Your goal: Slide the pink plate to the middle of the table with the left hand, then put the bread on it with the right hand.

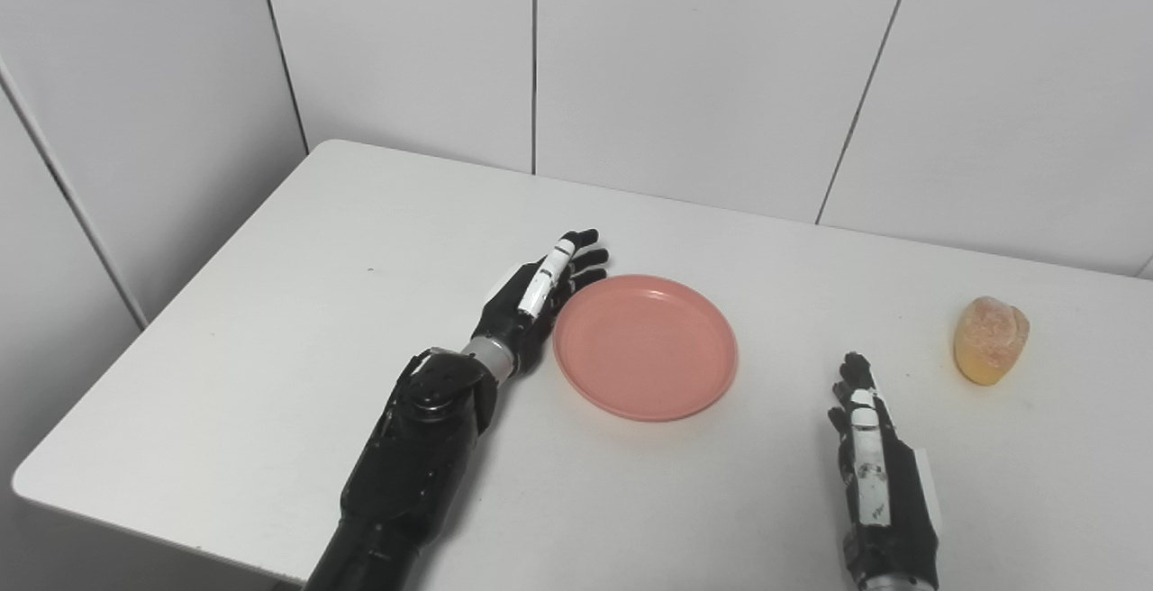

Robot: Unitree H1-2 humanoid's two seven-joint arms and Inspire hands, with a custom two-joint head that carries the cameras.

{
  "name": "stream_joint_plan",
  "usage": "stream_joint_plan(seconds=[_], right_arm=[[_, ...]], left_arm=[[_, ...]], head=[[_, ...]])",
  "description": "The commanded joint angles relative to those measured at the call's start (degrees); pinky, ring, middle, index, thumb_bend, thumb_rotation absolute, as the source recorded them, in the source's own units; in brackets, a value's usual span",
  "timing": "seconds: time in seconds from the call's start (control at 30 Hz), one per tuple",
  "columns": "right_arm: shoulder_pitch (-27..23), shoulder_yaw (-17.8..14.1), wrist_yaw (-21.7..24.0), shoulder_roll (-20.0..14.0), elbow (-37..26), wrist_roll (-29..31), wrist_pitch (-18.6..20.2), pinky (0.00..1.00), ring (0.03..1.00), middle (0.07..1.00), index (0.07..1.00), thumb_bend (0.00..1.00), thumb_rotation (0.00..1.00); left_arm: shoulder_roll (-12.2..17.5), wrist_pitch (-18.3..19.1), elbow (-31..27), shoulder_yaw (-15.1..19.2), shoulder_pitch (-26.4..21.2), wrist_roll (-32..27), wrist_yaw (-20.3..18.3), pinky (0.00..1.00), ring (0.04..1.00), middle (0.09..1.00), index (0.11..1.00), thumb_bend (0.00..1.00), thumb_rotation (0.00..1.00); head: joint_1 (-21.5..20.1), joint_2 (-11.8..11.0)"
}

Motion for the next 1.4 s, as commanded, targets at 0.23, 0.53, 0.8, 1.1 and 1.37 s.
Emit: stream_joint_plan(seconds=[0.23, 0.53, 0.8, 1.1, 1.37], right_arm=[[-1.84, 0.34, -0.03, 0.71, -1.96, -0.59, -0.49, 0.97, 0.967, 0.962, 0.936, 0.17, 1.00], [-2.02, 0.26, 0.09, 0.67, -1.65, -0.35, -0.55, 0.97, 0.966, 0.964, 0.939, 0.18, 1.00], [-1.81, 0.41, -0.82, 0.83, -1.70, -1.80, -1.54, 0.95, 0.952, 0.951, 0.935, 0.20, 1.00], [-2.32, 0.29, -1.63, -0.15, -1.92, -5.13, -3.86, 0.92, 0.929, 0.930, 0.909, 0.23, 1.00], [-4.25, -0.19, -3.46, -0.74, -3.61, -8.87, -4.67, 0.89, 0.906, 0.906, 0.896, 0.22, 1.00]], left_arm=[[-4.66, 1.21, -0.80, -4.15, 1.74, 1.81, -1.55, 0.91, 0.902, 0.907, 0.906, 0.34, 1.00], [-6.31, 0.71, -3.23, -3.34, 4.14, 2.00, -0.57, 0.91, 0.904, 0.910, 0.908, 0.35, 1.00], [-6.15, -1.97, -2.33, -3.05, 5.70, 2.98, -0.15, 0.92, 0.907, 0.909, 0.905, 0.34, 1.00], [-5.64, -3.82, -1.54, -2.75, 5.83, 2.91, -0.56, 0.91, 0.905, 0.911, 0.905, 0.36, 1.00], [-5.30, -3.28, -2.45, -2.88, 6.31, 3.26, -0.47, 0.90, 0.892, 0.899, 0.891, 0.36, 1.00]], head=[[-1.21, 0.69], [-3.19, 1.14], [-6.59, 2.01], [-9.54, 2.35], [-14.67, 2.17]])
